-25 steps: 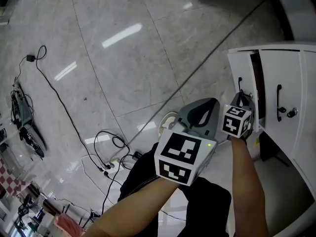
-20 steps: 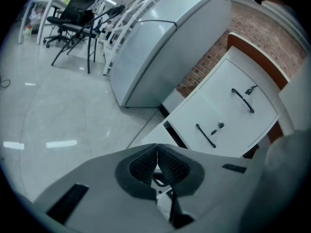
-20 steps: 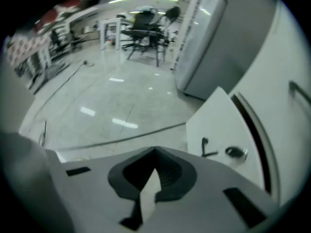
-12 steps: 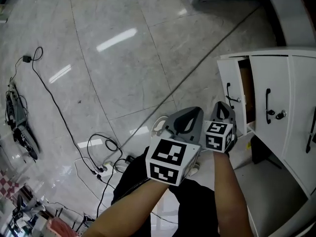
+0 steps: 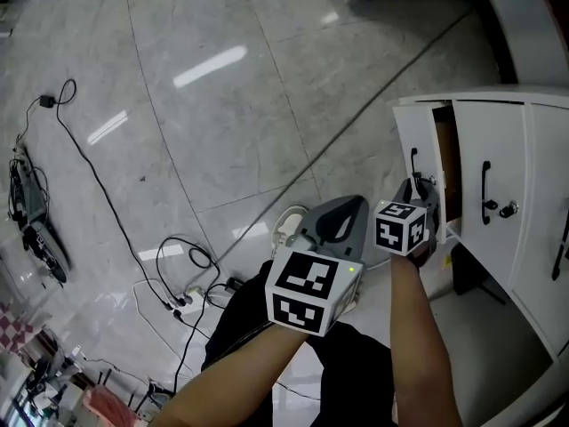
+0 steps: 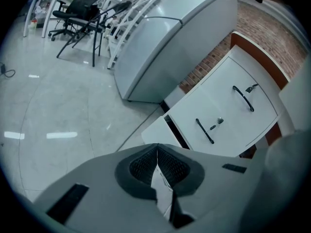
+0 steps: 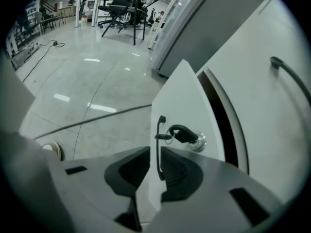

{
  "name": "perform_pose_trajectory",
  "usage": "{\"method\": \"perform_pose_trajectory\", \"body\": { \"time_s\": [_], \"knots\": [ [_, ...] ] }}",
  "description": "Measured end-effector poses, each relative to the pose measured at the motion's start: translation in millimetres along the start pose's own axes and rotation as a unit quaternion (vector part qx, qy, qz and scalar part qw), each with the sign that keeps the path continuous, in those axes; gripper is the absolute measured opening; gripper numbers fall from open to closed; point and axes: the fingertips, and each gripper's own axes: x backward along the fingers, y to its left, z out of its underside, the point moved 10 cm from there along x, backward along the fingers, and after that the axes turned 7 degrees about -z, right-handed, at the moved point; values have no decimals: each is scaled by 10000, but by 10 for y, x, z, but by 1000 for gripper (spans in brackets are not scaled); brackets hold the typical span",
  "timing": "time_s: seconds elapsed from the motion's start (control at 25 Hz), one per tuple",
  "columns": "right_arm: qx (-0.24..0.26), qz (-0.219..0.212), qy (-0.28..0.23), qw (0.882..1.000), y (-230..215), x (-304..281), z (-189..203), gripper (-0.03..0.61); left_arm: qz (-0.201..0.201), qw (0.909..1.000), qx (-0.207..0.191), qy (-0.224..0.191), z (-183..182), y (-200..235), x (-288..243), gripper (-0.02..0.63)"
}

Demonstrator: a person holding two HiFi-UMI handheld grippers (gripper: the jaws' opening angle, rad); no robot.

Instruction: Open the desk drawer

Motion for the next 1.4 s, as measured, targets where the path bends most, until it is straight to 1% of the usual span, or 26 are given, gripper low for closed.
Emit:
{"method": "perform_pose_trajectory", "body": {
  "time_s": [0.24, 0.28, 0.32, 0.4, 0.56, 0.72, 0.96, 1.2, 1.28, 1.32, 1.36, 1.4],
  "knots": [
    [-165, 265, -2, 9995, 31, -128, -53, 58, 94, 9999, 84, -96, -77, 45, 11, 8],
    [-204, 294, -5, 9994, 26, -130, -62, 50, 113, 9998, 91, -120, -93, 50, 13, 8],
    [-251, 305, -4, 9992, 20, -130, -75, 29, 133, 9998, 85, -146, -110, 54, 13, 8],
    [-284, 295, 1, 9992, 21, -124, -83, 25, 177, 9997, 50, -168, -128, 54, 12, 8],
    [-189, 297, -19, 9994, 31, -112, -63, 23, 231, 9996, -45, -129, -127, 42, 6, 8],
    [-182, 236, -50, 9995, 31, -97, -74, 21, 179, 9998, -20, -53, -76, 64, 19, 8],
    [-223, 281, -158, 9992, 211, -34, -131, 18, 187, 9997, -144, -31, -37, 4, 17, 8],
    [-240, 171, -185, 9994, 399, 34, -155, 15, 79, 9999, -74, -90, -14, 37, 60, 8],
    [-227, 82, -192, 9995, 487, 69, -140, 15, 55, 9999, -53, -94, 5, 34, 76, 8],
    [-156, -80, -225, 9996, 544, 92, -137, 15, 41, 9999, -41, -96, 13, 40, 89, 8],
    [12, -400, -301, 9987, 632, 118, -147, 15, 25, 9999, -27, -101, 17, 52, 104, 8],
    [247, -810, -420, 9955, 754, 144, -174, 14, 0, 9999, -12, -112, 17, 71, 120, 8]
  ]
}}
